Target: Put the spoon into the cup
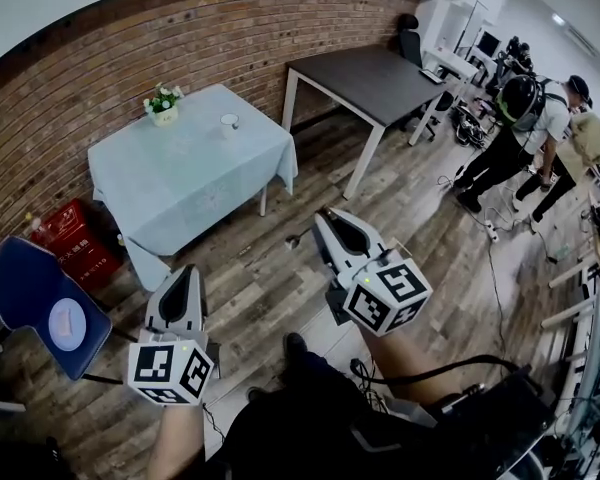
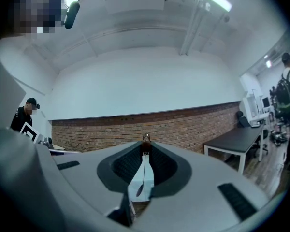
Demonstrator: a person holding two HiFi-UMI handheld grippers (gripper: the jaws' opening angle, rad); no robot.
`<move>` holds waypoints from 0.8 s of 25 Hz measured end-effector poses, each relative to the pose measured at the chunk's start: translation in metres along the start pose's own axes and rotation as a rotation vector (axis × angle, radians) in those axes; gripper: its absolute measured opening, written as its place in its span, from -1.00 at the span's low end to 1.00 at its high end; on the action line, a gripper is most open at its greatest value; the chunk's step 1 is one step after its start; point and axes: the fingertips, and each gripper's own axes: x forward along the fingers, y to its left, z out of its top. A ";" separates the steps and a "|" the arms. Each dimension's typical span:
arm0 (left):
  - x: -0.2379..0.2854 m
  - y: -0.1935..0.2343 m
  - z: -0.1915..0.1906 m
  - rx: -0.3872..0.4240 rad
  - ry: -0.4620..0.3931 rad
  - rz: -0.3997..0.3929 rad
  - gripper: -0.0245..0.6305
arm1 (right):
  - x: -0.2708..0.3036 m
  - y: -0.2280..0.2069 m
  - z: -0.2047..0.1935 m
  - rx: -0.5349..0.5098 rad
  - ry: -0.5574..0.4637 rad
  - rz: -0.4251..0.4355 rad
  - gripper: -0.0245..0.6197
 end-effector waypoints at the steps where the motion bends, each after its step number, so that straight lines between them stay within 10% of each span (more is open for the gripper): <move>1: 0.003 0.002 0.000 0.002 -0.001 0.006 -0.90 | 0.003 -0.001 -0.001 0.001 0.001 0.005 -0.76; 20: 0.131 0.033 -0.008 0.006 0.015 0.062 -0.89 | 0.113 -0.091 -0.002 0.039 0.004 0.072 -0.76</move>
